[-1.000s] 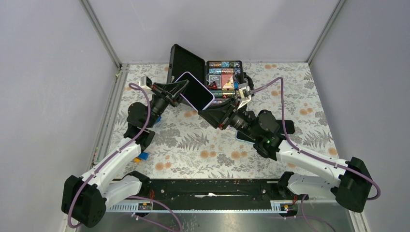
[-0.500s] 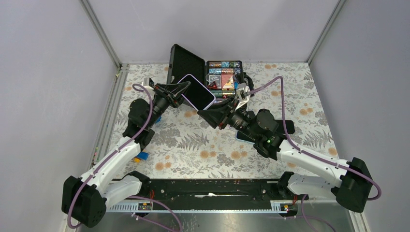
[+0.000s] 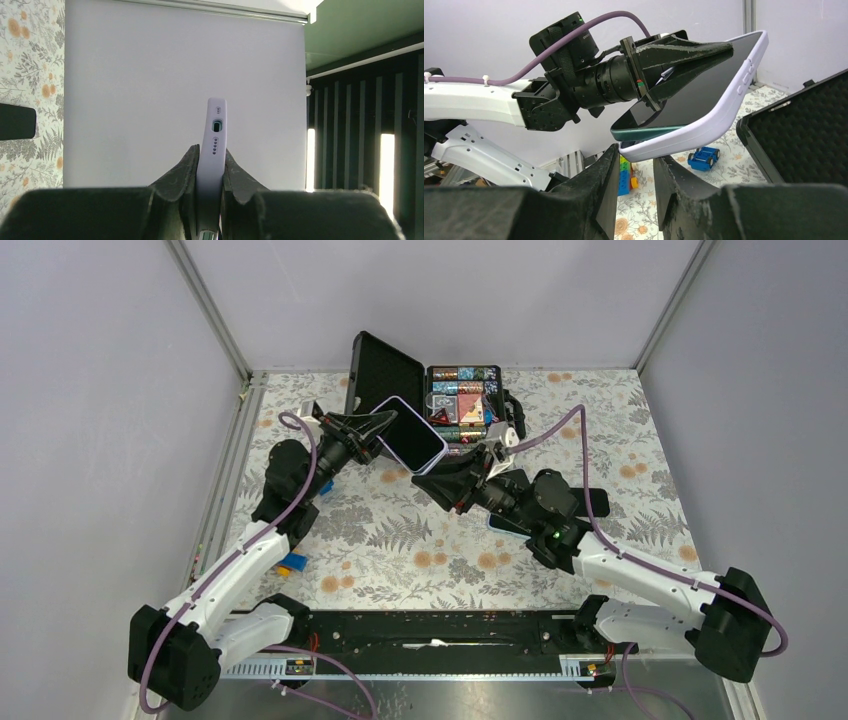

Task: Take the phone out of the phone case
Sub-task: Remove the phone case from the phone.

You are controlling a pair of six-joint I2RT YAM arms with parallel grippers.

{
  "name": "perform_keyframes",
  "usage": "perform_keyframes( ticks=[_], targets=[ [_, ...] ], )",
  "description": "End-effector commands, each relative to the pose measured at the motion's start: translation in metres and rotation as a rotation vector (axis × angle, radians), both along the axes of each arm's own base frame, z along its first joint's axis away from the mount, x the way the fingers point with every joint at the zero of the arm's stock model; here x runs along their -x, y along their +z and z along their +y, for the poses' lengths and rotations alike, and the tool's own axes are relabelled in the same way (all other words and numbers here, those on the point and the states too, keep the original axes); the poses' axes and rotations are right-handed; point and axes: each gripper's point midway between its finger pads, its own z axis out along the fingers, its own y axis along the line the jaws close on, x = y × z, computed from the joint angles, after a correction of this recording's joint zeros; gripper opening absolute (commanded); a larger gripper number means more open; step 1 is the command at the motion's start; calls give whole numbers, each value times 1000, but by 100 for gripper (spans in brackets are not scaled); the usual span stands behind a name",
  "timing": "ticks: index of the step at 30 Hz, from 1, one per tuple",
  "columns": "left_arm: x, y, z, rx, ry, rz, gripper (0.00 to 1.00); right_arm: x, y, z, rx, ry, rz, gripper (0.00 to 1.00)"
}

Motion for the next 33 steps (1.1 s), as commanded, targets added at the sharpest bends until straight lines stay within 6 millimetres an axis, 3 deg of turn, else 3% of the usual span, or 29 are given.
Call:
perform_keyframes(
  ticks=[1, 6, 9, 14, 18, 21, 24, 28, 33],
  targets=[
    [55, 86, 1, 149, -157, -190, 0, -49, -61, -21, 115, -185, 148, 13],
    [55, 86, 1, 147, -155, -196, 0, -56, -64, -27, 33, -222, 287, 18],
    [54, 86, 1, 138, -146, -210, 0, -54, -55, -29, -39, -203, 340, 27],
    [55, 91, 1, 94, -122, -275, 0, -51, -40, -24, -92, -153, 409, 33],
    [59, 96, 1, 99, -132, -295, 0, -59, -44, -32, -128, -159, 494, 39],
    [59, 99, -1, 95, -146, -304, 0, -57, -51, -37, -91, -167, 445, 41],
    [58, 96, -2, 81, -142, -303, 0, -42, -52, -36, -2, -110, 282, 44],
    [50, 84, -2, 23, -103, -294, 0, -21, -47, -39, 67, -38, 215, 64],
    [41, 76, 1, -34, -44, -306, 0, 6, -17, -39, 56, 77, 198, 88]
  ],
)
